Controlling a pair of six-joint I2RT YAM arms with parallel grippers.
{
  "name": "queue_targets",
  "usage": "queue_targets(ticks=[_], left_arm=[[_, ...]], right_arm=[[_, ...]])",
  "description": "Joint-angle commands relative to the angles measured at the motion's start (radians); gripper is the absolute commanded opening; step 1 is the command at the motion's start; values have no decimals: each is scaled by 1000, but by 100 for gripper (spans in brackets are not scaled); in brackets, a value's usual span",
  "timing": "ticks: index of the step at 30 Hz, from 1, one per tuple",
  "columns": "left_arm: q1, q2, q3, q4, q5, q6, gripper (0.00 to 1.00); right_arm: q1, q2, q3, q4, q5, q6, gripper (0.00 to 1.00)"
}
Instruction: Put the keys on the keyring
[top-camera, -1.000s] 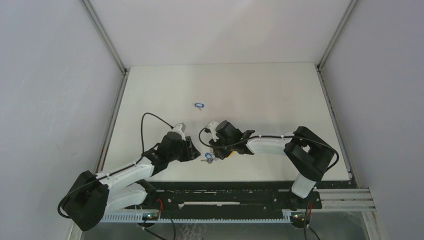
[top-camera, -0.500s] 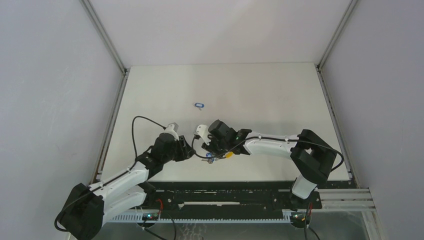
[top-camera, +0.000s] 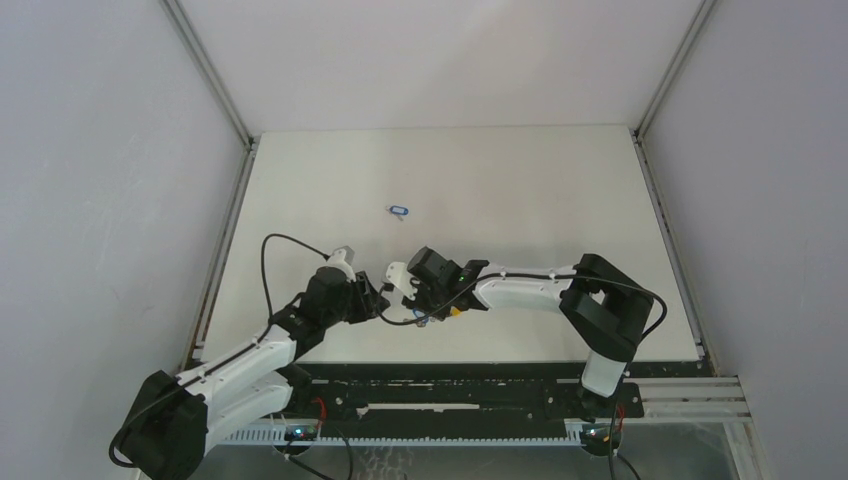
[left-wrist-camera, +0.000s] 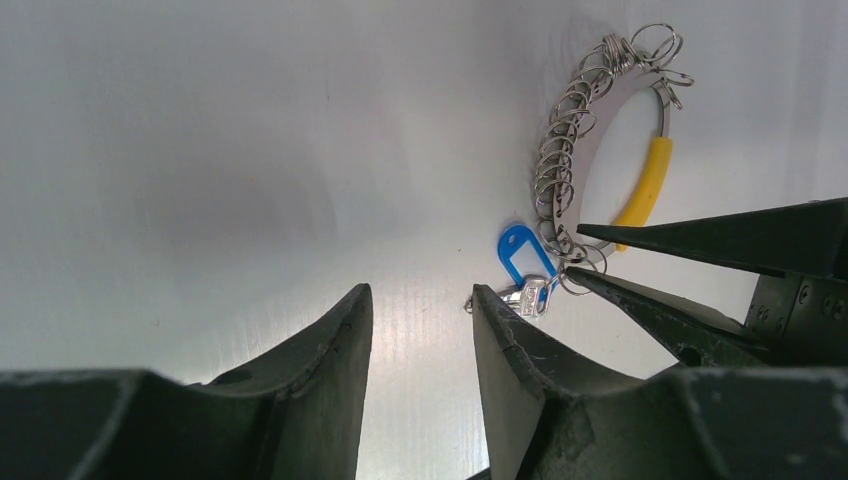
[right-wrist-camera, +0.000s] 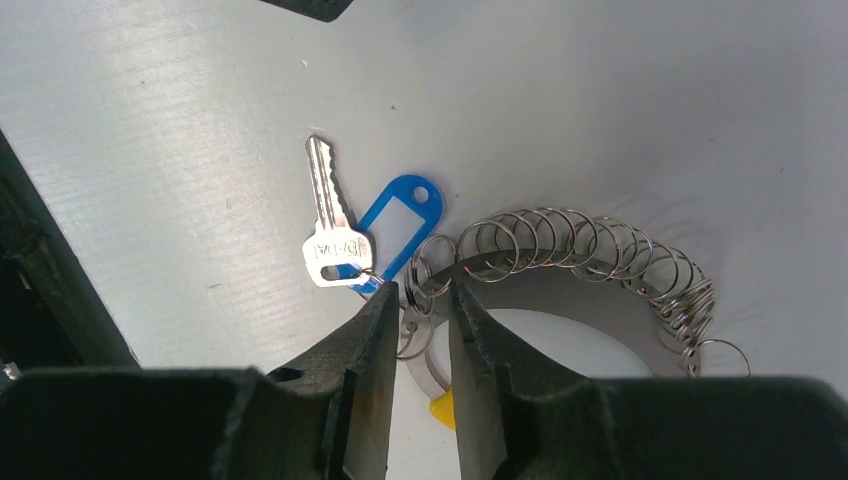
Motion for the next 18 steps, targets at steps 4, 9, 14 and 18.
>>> queue_targets(ticks=[4, 9, 14, 18], left_arm=[[8, -6, -16, 23, 14, 24, 47], [8, -1, -15, 25, 20, 24, 47], [7, -16, -18, 25, 19, 27, 47], [8, -34, -7, 35, 39, 45, 47]], right_arm=[[12, 16, 44, 4, 30, -20, 20], [13, 11, 44, -1, 36, -21, 2], [5, -25, 42, -24, 30, -24, 0], [-5, -91, 28, -35, 10, -26, 0]])
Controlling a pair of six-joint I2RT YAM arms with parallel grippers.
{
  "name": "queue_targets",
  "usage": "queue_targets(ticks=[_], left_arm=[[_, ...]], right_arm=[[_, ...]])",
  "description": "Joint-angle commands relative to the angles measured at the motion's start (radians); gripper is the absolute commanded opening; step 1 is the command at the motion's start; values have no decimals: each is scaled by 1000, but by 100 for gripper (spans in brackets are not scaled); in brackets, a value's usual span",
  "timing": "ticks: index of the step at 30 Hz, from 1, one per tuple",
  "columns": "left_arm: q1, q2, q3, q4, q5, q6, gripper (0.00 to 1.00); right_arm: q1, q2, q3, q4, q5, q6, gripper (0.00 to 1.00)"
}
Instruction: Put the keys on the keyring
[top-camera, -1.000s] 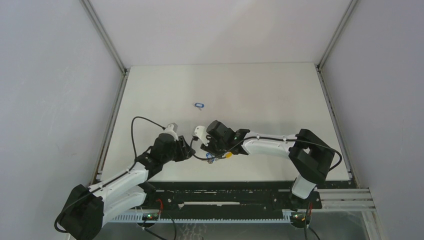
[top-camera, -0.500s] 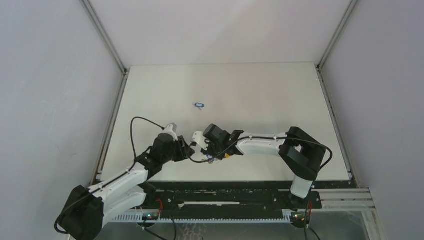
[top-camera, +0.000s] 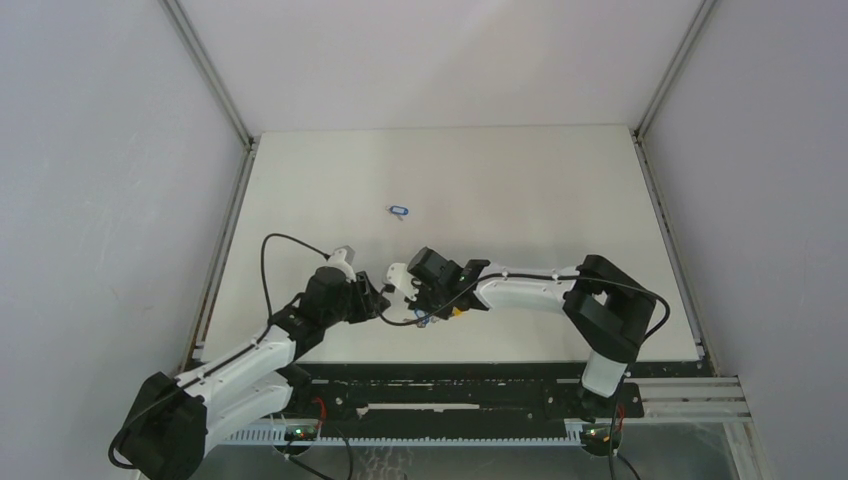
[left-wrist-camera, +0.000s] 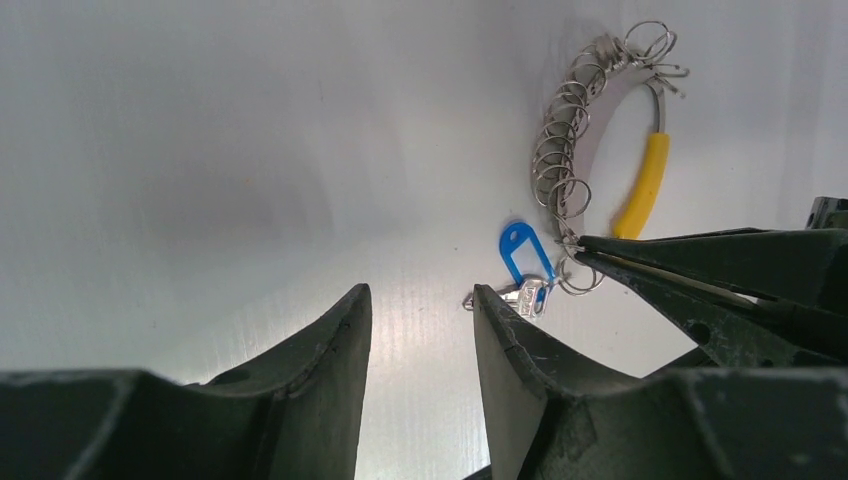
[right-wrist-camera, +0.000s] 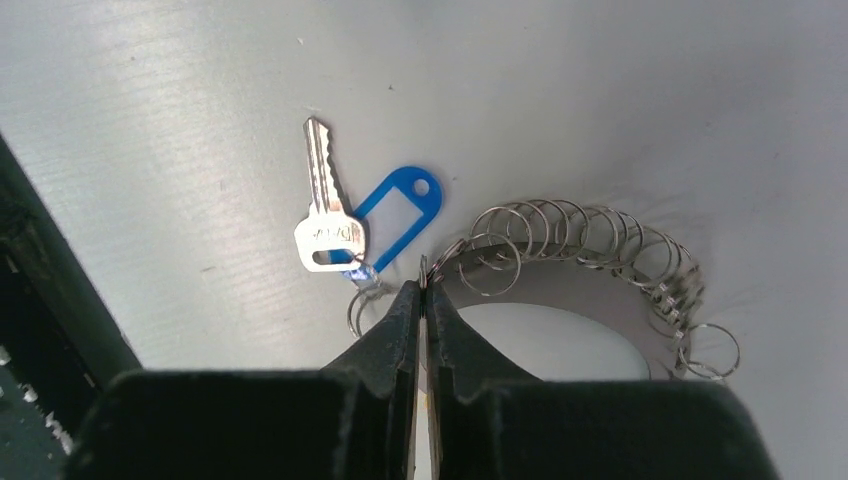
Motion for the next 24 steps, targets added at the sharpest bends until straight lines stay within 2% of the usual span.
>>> queue_targets(ticks=[1, 11, 18, 24], left_arm=[[6, -40, -5, 42, 43, 42, 46], [6, -41, 68, 139, 172, 153, 49], [-13, -17, 75, 308, 329, 238, 54], [-87, 6, 49, 412, 330, 407, 62]], right_arm=[[-14, -120, 13, -8, -23, -12, 0], [-78, -341, -99, 61, -203, -42, 0], [-102, -396, -143, 82, -292, -79, 0], [-125, -424, -164, 83, -362, -102, 0]])
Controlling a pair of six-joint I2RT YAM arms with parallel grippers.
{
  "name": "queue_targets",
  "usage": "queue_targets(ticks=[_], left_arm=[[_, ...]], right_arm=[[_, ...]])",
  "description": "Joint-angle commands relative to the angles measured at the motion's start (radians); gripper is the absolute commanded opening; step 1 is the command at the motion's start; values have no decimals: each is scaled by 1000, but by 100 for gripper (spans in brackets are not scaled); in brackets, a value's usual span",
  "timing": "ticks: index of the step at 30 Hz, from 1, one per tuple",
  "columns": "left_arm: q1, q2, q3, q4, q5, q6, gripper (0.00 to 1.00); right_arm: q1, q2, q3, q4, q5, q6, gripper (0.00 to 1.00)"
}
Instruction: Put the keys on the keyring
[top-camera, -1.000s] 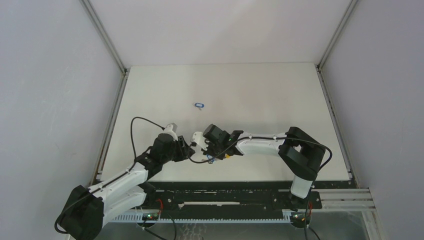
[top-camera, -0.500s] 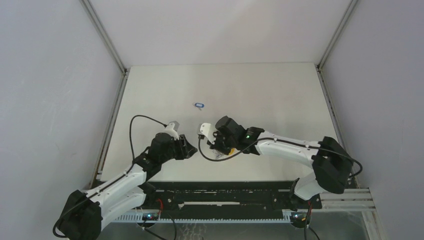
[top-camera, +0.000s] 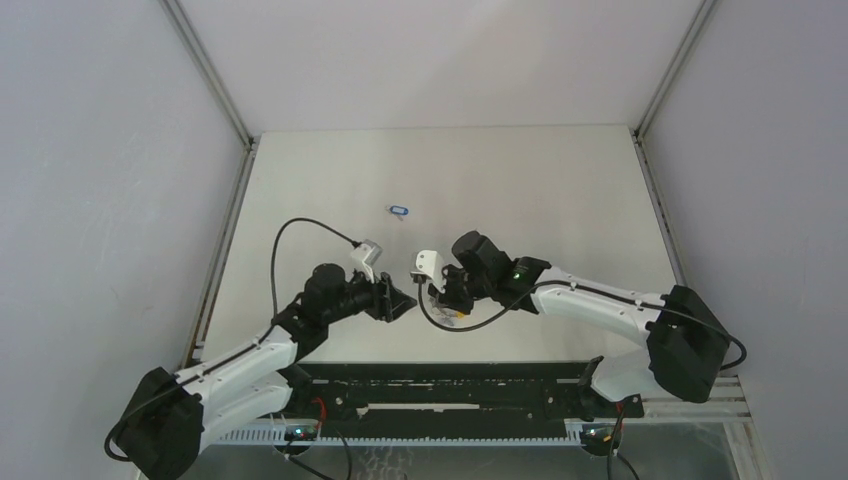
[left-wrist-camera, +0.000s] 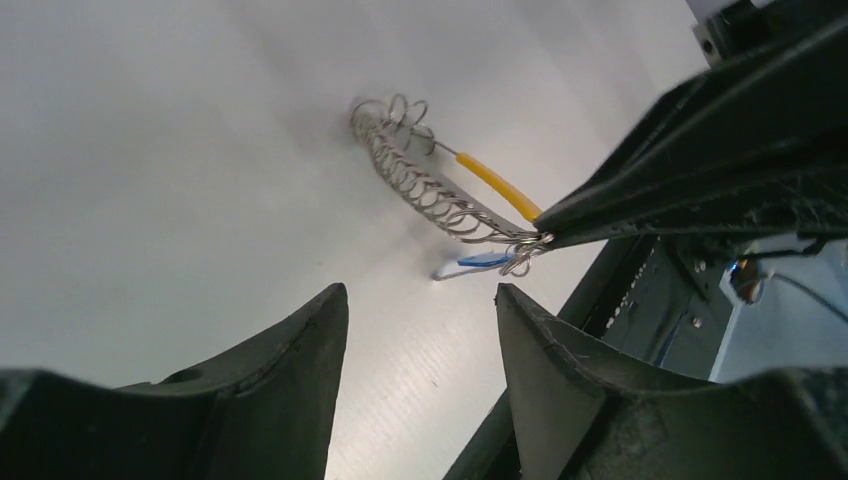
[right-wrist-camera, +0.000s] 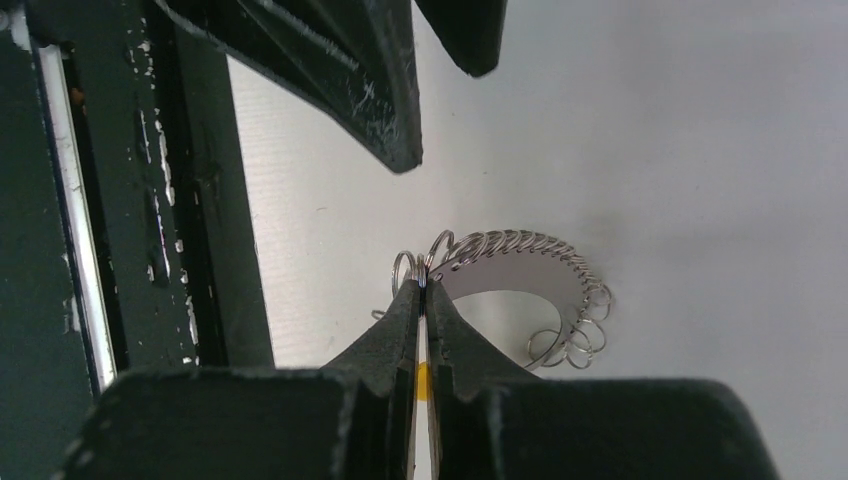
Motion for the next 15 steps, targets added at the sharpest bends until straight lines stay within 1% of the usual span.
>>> queue_targets(ticks=[1, 4, 7, 11, 15], left_arm=[[-36, 8, 27, 174, 40, 176, 62], [-36, -25, -24, 272, 36, 283, 62], [-36, -62, -60, 334, 45, 390, 65], [-36, -65, -64, 348, 124, 515, 65], [-36, -24, -66, 359, 186, 558, 66]], right_arm=[[-15, -58, -4, 52, -80, -34, 0], [-16, -74, -6, 40, -92, -40, 0], [-16, -93, -8, 28, -103, -47, 0], [-16, -112, -14, 29, -106, -53, 0], [-19, -119, -18, 31, -102, -52, 0]])
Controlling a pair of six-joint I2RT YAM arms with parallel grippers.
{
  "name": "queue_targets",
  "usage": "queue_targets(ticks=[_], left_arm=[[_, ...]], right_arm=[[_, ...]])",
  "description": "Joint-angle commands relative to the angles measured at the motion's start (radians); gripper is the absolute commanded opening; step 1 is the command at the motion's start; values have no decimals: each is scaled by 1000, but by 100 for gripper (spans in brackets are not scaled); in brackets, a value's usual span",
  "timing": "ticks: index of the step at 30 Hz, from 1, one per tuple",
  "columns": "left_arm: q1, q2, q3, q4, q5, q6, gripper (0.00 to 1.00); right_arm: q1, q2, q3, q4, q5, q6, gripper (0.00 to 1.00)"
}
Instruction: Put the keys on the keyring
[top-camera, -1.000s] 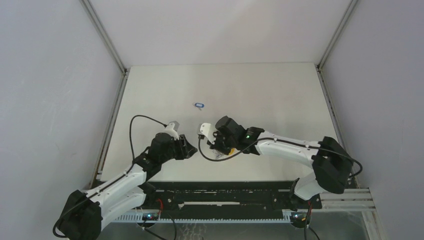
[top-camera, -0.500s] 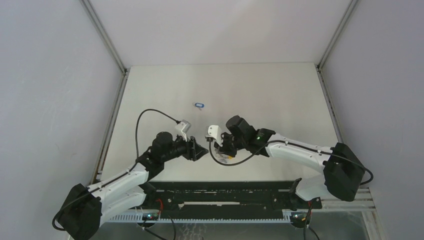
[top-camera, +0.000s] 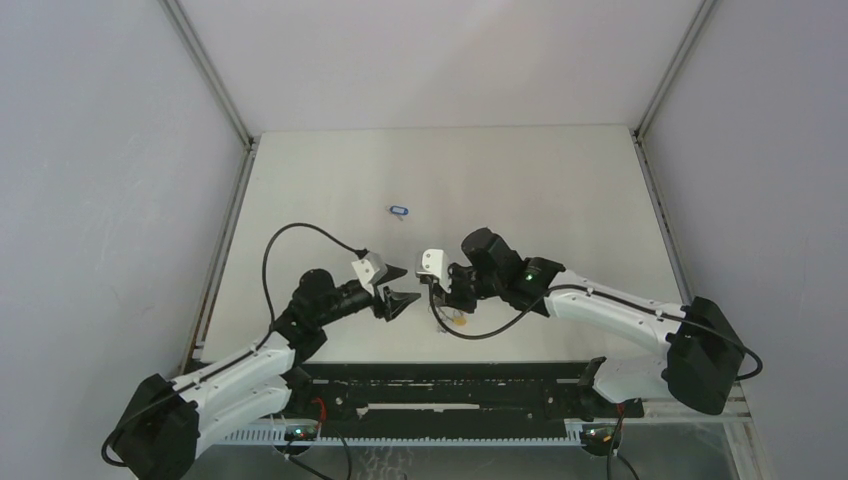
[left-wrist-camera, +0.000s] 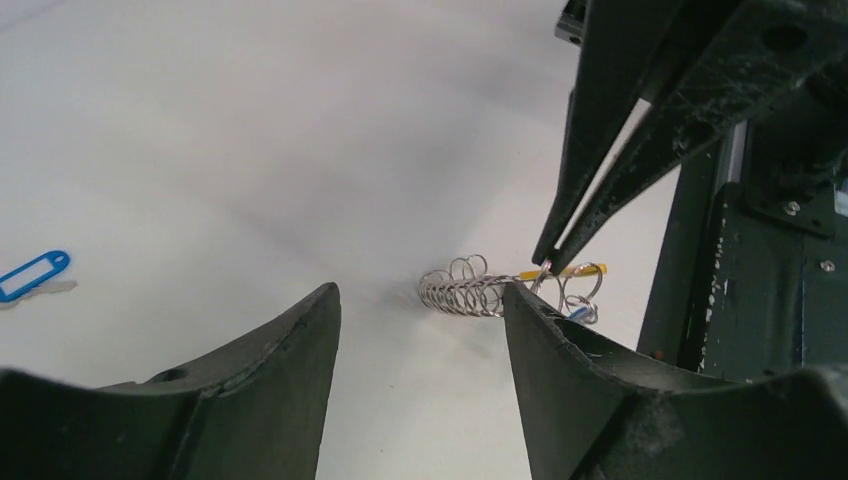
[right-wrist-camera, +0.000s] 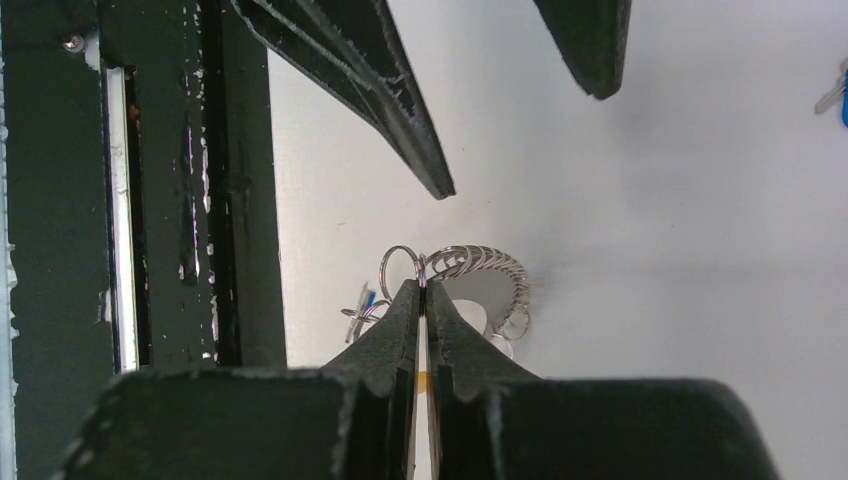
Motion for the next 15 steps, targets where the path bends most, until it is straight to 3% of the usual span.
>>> queue_targets(ticks=[1, 9, 15], left_arm=[[-2, 35, -23, 73, 106, 119, 66], [-2, 39, -47, 166, 226, 51, 60], [-8, 78, -46, 260, 233, -2, 52]], right_arm=[[-6, -38, -14, 36, -16, -8, 0], [-40, -125, -105, 173, -35, 31, 0], [-82, -208, -175, 274, -110, 74, 0]])
